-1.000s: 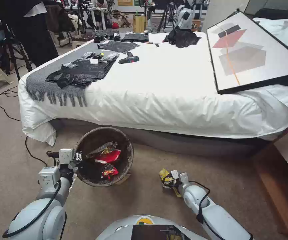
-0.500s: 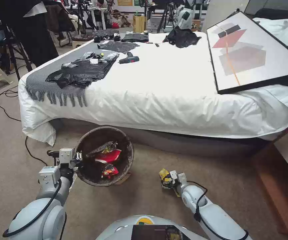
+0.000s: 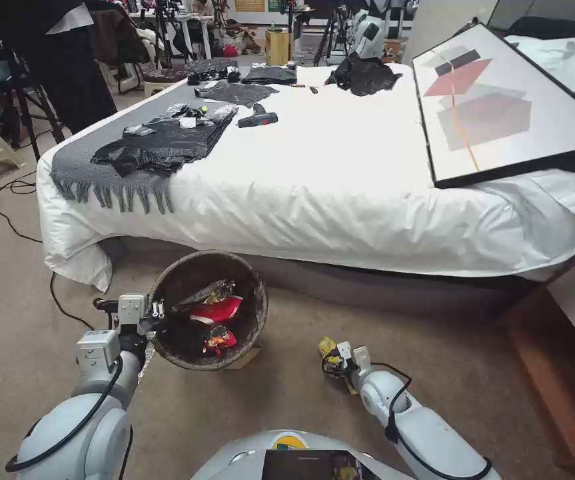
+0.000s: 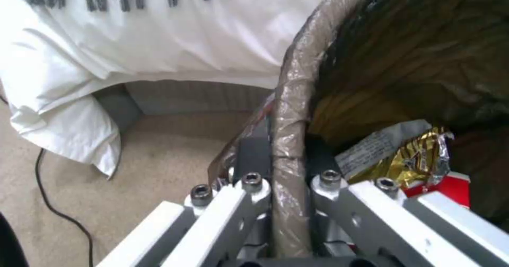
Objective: Pick up the trash bin, then pick up the garbage from the floor and place it into the trash bin.
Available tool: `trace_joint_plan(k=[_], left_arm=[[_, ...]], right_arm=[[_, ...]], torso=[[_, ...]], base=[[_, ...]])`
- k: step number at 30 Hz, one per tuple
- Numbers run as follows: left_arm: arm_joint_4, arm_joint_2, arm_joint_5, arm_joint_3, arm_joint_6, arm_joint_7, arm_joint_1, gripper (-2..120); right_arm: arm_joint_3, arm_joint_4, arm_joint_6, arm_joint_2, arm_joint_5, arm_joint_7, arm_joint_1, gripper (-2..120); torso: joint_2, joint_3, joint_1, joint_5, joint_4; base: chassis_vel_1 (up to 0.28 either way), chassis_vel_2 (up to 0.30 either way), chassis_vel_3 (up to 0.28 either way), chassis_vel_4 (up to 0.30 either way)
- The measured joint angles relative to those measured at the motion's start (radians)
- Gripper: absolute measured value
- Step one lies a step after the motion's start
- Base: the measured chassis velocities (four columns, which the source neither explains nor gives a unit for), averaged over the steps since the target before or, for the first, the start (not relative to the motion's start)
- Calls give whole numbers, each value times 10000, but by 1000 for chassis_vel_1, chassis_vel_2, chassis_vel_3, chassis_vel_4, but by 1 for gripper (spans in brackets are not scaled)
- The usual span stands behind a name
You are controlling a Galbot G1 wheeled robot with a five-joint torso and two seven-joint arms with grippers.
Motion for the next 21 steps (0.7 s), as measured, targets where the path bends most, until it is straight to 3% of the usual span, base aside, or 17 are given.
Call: trace_joint_plan(k=[14, 21], left_arm=[[0, 18, -25, 28, -6, 5, -97, 3], [0, 18, -23, 48, -6, 6, -95, 3]], right_arm=[[163, 183, 82, 7, 8, -14, -142, 4], [485, 337, 40, 148, 10, -65, -277, 0]], torso=[[0, 0, 0, 1, 0], [0, 0, 0, 2, 1]], base=[[0, 0, 0, 0], [0, 0, 0, 0]])
